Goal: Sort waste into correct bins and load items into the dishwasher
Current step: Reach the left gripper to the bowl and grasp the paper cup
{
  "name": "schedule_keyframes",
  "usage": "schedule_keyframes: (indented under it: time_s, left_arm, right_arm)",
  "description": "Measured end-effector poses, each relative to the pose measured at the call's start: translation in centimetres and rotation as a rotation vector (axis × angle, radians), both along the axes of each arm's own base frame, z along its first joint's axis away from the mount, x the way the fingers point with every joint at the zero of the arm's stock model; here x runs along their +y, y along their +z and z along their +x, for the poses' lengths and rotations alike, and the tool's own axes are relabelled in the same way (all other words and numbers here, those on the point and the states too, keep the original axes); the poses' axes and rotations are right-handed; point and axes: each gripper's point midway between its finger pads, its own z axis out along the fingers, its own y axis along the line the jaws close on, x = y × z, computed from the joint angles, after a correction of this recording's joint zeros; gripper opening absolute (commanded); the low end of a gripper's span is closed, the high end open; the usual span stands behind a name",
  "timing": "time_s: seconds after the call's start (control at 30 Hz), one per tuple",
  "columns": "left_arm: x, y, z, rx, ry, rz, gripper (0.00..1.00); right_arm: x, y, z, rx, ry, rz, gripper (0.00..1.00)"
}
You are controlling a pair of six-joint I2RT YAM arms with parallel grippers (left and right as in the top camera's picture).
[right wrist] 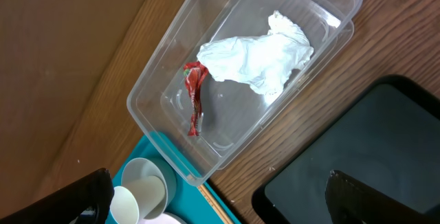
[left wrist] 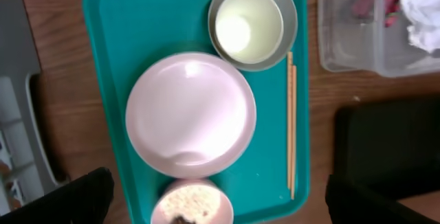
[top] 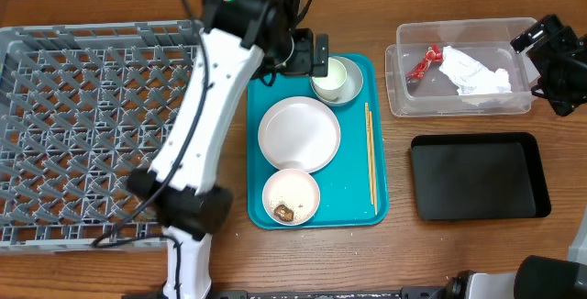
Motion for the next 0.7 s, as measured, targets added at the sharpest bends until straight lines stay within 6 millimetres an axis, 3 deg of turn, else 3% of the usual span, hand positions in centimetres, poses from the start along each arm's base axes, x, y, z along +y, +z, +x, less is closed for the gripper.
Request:
schedule_keyframes:
  time_s: [0.03,0.07,0.1,0.33,0.5,0.63,0.7]
  left_arm:
    - [-0.2,-0.5,0.5,-0.001,-0.002,0.001,0.95]
    - [-0.6,-1.2,1.1,0.001,-0.003,-0.003,0.79]
    - [-1.0,-1.8,1.5,0.006,-0.009,-0.011,0.76]
    - [-6.1,-6.2,4.4,0.01,-0.135,-0.117,0.79]
    - [-9.2,-10.4,4.1,0.021,-0.241,-0.05,0.81]
    - [-10.5,-12.3,3.5,-0.006,-0.314,0.053,0.68]
    - [-10.9,-12.6,3.6,-0.039,-0.331,0.103,0.69]
  right_arm:
    - [0.0,0.0,0.0,0.0,-0.001,0.0,1.0]
    - [0.0,0.0,0.0,0.0,0.0,0.0,1.0]
    - [0.0,0.0,0.0,0.0,0.0,0.0,1.0]
    - [0.0,0.0,0.0,0.0,0.0,0.0,1.0]
    - [0.0,0.0,0.0,0.0,0.0,0.0,1.0]
    - [0.0,0.0,0.0,0.0,0.001,0.0,1.0]
    - [0.0,0.0,0.0,0.0,0.0,0.0,1.0]
